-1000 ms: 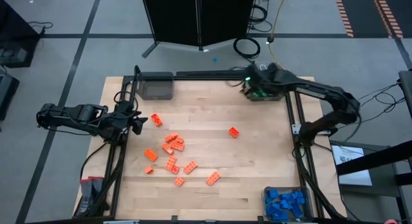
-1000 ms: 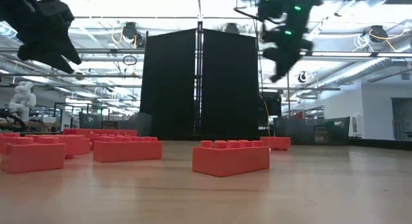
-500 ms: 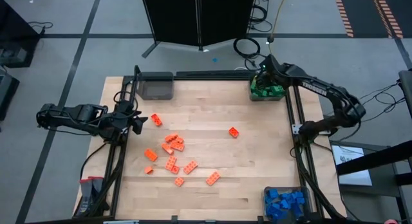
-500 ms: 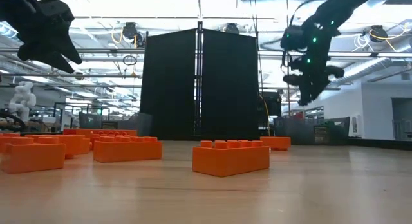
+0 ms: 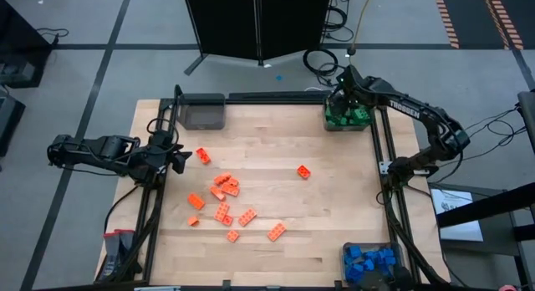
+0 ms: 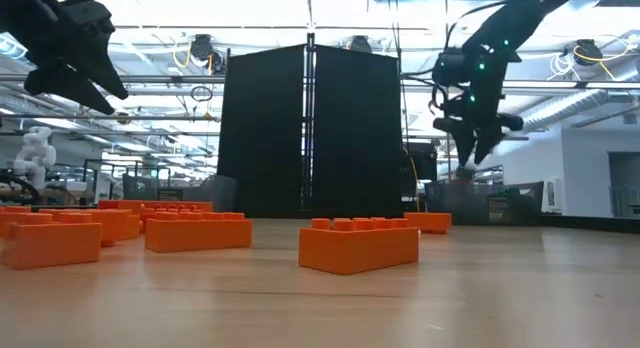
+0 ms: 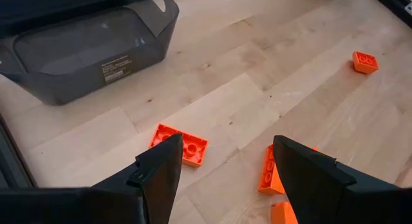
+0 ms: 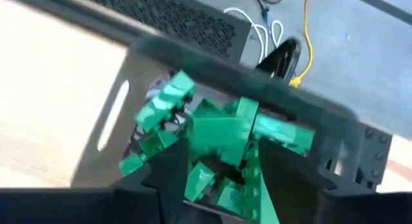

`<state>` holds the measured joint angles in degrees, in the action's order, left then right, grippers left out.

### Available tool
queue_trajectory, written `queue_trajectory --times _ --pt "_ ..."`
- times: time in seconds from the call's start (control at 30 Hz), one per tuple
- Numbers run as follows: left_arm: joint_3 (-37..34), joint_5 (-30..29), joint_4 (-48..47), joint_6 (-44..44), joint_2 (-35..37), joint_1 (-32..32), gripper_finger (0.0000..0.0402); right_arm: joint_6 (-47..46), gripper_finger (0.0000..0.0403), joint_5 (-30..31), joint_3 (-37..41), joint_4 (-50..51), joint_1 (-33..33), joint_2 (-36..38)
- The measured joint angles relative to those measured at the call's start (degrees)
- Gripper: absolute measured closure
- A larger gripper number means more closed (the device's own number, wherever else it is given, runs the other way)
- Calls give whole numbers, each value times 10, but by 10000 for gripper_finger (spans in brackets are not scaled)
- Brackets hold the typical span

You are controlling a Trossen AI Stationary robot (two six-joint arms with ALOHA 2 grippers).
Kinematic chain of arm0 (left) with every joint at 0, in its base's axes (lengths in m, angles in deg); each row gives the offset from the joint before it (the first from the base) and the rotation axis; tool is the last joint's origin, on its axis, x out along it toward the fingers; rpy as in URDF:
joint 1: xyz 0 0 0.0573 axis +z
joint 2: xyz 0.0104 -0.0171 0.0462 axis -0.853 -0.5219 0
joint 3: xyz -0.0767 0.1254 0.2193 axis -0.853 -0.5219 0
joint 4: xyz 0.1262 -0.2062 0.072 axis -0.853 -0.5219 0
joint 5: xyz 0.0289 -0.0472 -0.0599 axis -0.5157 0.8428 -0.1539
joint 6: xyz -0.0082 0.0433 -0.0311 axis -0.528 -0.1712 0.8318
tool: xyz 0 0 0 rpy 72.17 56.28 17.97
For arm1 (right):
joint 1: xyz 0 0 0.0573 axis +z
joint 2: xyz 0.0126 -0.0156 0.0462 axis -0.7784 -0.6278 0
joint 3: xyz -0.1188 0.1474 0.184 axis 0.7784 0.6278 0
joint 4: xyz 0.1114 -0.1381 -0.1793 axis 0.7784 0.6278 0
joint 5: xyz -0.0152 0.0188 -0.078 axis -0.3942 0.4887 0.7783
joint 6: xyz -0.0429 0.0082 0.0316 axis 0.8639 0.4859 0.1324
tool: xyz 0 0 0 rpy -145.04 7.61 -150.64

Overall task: Sort blocks
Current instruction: Put the green game piece into the top right black bin, then put the orange game piece into the top left black bin

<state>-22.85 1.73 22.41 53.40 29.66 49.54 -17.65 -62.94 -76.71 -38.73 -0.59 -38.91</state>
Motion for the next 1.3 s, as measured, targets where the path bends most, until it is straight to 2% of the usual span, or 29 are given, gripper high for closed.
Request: queue_trajectory --times 0.2,0.27,0.33,0.47,0.5,0.57,0.7,0.9,1.13,1.3 --pt "0 -9 -1 -4 0 0 157 10 204 -3 -64 32 -12 1" --pt "0 -10 -2 -4 0 0 157 16 202 -23 -82 44 -13 1" --pt "0 -10 -6 -4 0 0 157 27 202 -84 -96 46 -13 1" --pt "0 -12 -6 -4 0 0 157 26 203 -275 -103 40 16 1" --pt "0 -14 -7 -4 0 0 157 20 203 -308 -103 39 33 1" --pt "0 -19 -7 -4 0 0 157 15 203 -332 -103 41 79 1" --pt "0 -27 -7 -3 0 0 157 20 200 -297 -97 48 186 -9" --pt "0 -28 -6 -3 0 0 157 -25 175 -176 -59 44 304 -35" --pt "0 -28 3 0 0 0 157 -103 159 -163 -6 -20 368 -50" --pt "0 -26 46 -2 -1 0 157 -146 158 -158 15 -67 398 -49"
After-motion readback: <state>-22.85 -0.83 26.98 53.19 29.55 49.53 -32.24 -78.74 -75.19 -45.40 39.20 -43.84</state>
